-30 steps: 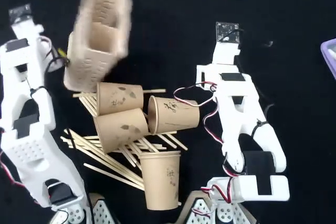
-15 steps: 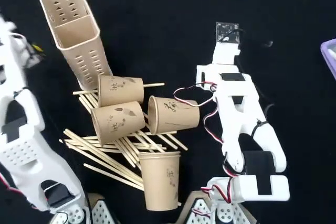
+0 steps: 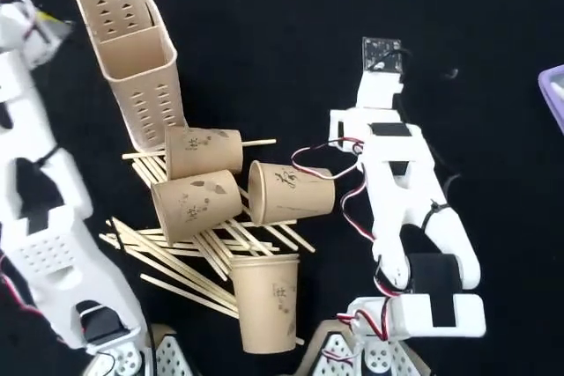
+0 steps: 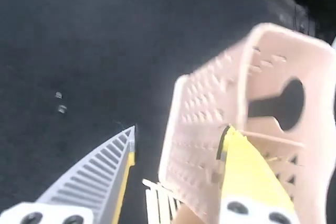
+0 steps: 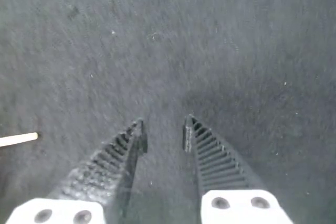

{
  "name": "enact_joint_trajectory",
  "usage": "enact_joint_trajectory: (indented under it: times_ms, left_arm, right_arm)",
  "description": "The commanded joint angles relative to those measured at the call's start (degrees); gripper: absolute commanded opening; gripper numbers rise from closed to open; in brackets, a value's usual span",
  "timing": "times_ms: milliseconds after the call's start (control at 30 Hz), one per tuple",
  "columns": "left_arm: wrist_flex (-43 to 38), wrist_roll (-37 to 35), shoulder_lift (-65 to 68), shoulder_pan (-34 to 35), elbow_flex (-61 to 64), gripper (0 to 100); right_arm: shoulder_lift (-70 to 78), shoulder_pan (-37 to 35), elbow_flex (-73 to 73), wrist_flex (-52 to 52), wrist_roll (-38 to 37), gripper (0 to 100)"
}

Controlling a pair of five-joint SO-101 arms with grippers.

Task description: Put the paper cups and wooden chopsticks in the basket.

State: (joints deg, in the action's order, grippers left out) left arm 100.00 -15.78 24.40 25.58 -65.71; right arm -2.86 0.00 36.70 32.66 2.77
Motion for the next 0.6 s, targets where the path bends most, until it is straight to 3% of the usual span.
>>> enact_joint_trajectory:
  times_ms: [0,367,467,567]
  left_arm:
    - [0.9,-1.3,-1.4,-4.6,-0.1,27]
    - [0.8,-0.2,-0.9,-10.1,13.2,26]
    - [0.8,5.5,-0.9,-11.6,16.0,26]
    - [0.7,16.0,-1.0,-13.9,17.1,15]
  right_arm:
    - [-0.1,-1.1,0.4,-1.2,0.5,12.8]
    - [-0.2,-1.1,0.4,-1.3,0.5,12.8]
    - [-0.2,-1.1,0.3,-1.3,0.5,12.8]
    - [-0.2,-1.1,0.3,-1.3,0.5,12.8]
